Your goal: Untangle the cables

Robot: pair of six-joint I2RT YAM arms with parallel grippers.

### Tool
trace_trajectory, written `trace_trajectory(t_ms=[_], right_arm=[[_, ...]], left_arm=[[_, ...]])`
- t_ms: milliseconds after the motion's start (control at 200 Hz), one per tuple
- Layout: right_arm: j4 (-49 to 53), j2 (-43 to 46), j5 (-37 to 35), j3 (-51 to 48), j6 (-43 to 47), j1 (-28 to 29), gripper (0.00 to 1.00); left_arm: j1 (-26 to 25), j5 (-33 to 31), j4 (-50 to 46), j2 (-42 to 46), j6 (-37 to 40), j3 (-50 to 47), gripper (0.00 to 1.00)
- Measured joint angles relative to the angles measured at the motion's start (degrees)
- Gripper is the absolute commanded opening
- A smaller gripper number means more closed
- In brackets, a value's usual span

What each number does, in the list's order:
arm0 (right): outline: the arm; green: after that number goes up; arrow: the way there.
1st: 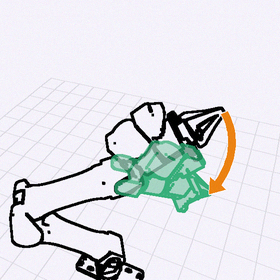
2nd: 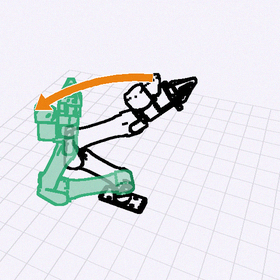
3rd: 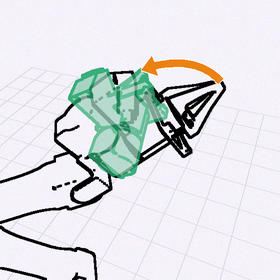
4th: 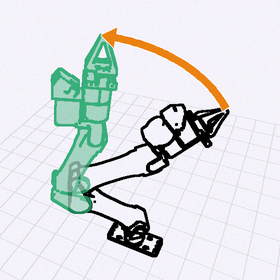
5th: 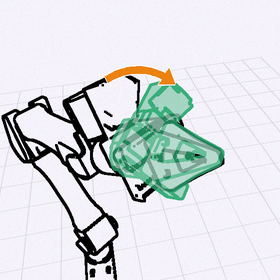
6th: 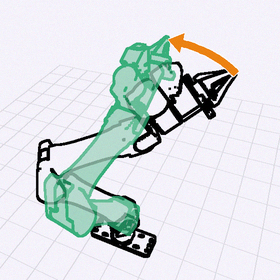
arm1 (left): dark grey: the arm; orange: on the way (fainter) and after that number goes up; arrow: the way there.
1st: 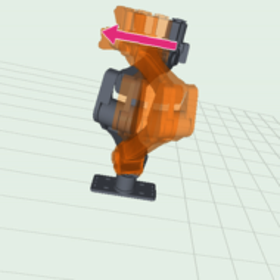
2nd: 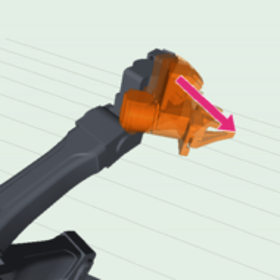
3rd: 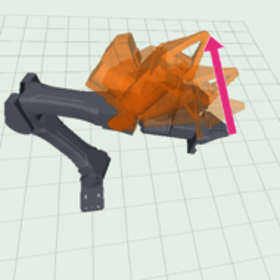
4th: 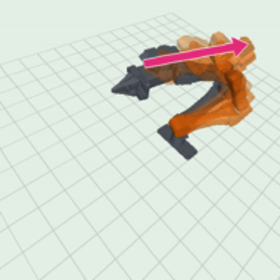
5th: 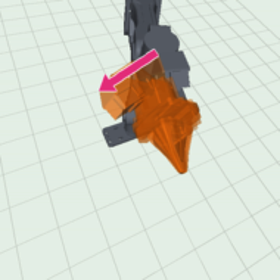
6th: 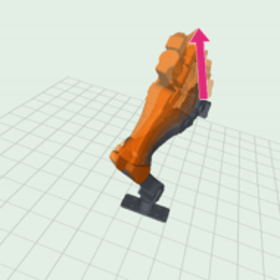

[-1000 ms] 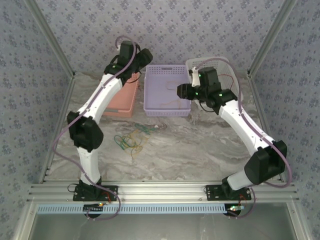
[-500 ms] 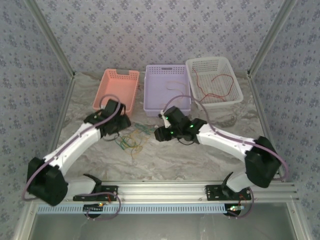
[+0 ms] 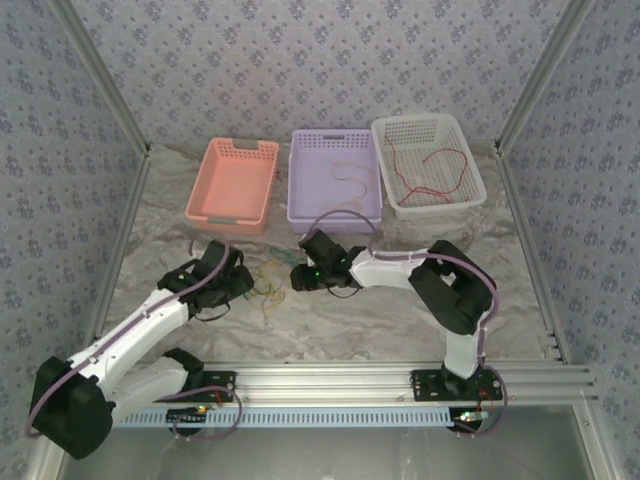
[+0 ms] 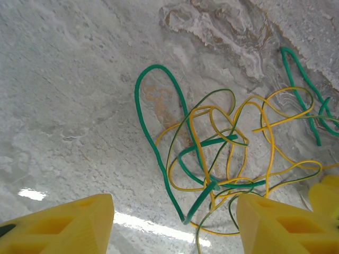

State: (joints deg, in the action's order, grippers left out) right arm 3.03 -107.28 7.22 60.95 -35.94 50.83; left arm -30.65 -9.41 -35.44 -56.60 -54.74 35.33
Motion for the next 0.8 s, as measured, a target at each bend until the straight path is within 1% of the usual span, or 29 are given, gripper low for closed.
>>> trace_trajectory(t_ms=[160,230,315,385,420,460,525,560,595,635,710,799], right_arm=[[-2.4,-0.7,0.0,1.0,-1.7,-0.8,0.40],[-3.7,-1.0,0.0,1.1,-2.4,-1.2,0.37],[-4.8,-1.6,0.1,1.1,-3.0,-1.8,0.31],[-5.2,-2.5,0.2,1.5,-3.5,-2.3,0.22],[-5.4,-3.1,0.3,1.8,-3.7,-2.5,0.16],[-5.5,-3.8,0.3,2.1,-4.0,-2.6,0.11],[-5.6,-4.2,0.1,2.2,-4.3,-2.6,0.00],[-5.7,-4.1,0.0,2.2,-4.7,-2.6,0.00],[-5.6,-4.0,-0.3,2.2,-4.3,-2.5,0.00],[-5.5,-3.6,-0.8,2.0,-4.2,-2.3,0.00],[-4.8,-1.4,-2.0,0.8,-3.7,-2.1,0.00],[-2.3,4.0,-3.6,-1.5,-2.3,-2.1,0.00]], left_arm=[[0.6,1.5,5.2,-3.3,0.0,-2.1,0.60],[1.4,2.7,8.0,-4.7,-0.2,-3.1,0.57],[2.1,3.6,11.0,-5.8,-0.5,-4.2,0.51],[2.3,4.3,13.5,-7.0,-0.7,-4.8,0.43],[2.4,4.5,14.5,-7.6,-0.8,-5.0,0.39],[2.5,4.9,15.8,-8.4,-0.7,-5.2,0.34],[2.7,5.1,17.4,-9.5,-0.7,-5.7,0.23],[2.9,5.1,18.1,-10.0,-0.5,-5.8,0.16],[2.9,4.9,18.7,-10.4,-0.5,-5.9,0.07],[3.0,4.4,19.3,-10.7,-0.2,-5.9,0.00],[3.2,3.1,19.5,-11.0,-0.3,-5.9,0.00],[4.0,1.5,19.5,-11.0,-0.4,-5.9,0.00]])
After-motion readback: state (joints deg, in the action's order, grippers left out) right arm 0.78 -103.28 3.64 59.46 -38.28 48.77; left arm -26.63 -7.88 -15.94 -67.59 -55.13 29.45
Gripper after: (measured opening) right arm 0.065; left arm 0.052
